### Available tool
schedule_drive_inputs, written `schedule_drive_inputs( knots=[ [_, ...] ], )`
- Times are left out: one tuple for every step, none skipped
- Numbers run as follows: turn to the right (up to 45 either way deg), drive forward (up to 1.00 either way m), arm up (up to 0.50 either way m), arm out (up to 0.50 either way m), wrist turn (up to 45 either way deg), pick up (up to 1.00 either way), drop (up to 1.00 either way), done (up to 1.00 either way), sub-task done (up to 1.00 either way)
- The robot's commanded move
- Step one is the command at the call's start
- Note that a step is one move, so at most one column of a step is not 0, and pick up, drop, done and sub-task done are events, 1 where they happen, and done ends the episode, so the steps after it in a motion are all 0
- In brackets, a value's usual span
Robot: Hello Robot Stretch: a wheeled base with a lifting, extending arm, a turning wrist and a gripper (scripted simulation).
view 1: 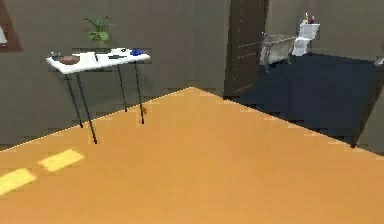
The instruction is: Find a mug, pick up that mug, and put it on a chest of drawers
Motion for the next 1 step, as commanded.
schedule_drive_inputs(
  knots=[
    [30.0,0.00,0.00,0.00,0.0,0.00,0.00,0.00,0.00]
  ],
)
